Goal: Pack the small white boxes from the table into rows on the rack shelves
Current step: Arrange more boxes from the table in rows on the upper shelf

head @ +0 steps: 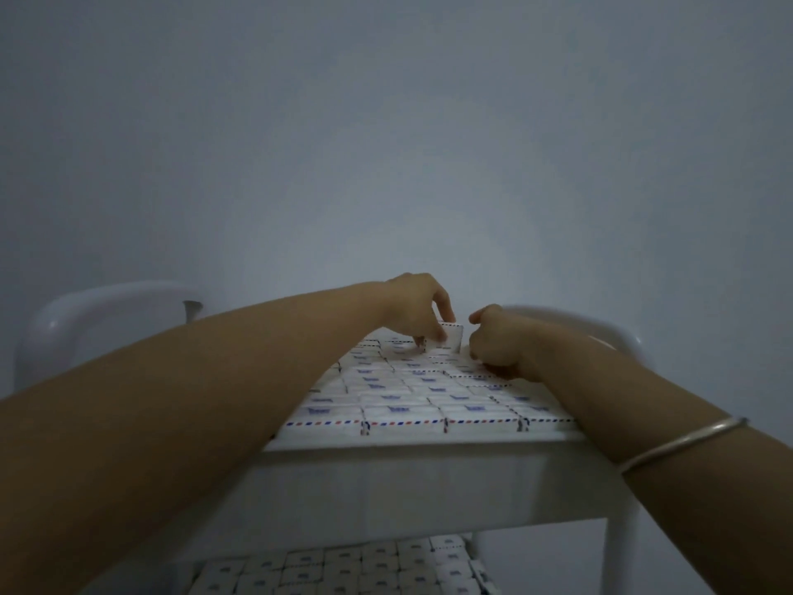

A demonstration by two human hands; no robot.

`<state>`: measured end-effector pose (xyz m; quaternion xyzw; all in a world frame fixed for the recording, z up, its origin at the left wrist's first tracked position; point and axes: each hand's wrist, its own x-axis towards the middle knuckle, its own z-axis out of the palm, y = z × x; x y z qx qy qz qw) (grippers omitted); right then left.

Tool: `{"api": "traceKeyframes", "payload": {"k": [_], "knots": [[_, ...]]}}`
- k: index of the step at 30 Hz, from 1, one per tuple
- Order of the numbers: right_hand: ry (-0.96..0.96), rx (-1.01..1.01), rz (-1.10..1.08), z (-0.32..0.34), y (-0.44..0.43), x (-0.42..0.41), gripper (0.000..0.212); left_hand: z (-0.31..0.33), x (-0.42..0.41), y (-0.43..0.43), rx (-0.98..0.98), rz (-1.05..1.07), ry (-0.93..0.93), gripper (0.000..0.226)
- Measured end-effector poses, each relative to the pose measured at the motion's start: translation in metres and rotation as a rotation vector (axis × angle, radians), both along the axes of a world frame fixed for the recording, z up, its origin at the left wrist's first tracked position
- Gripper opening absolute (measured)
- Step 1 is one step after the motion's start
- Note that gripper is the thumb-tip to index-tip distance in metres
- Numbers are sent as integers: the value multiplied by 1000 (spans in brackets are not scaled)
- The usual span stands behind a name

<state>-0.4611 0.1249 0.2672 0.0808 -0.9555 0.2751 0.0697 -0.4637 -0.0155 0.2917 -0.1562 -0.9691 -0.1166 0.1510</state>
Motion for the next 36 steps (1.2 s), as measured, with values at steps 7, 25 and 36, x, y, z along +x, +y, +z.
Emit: {"api": "traceKeyframes", "payload": {"k": [7, 25, 36], "knots": [[-19, -35, -3, 0, -2, 2, 51, -6, 11, 7, -166, 47, -143, 39], [618, -65, 617, -80, -77, 264, 9, -100, 330, -106, 485, 65, 96, 25], [74, 191, 905, -248, -272, 325, 26, -311, 491, -308, 565, 799, 95, 28]]}}
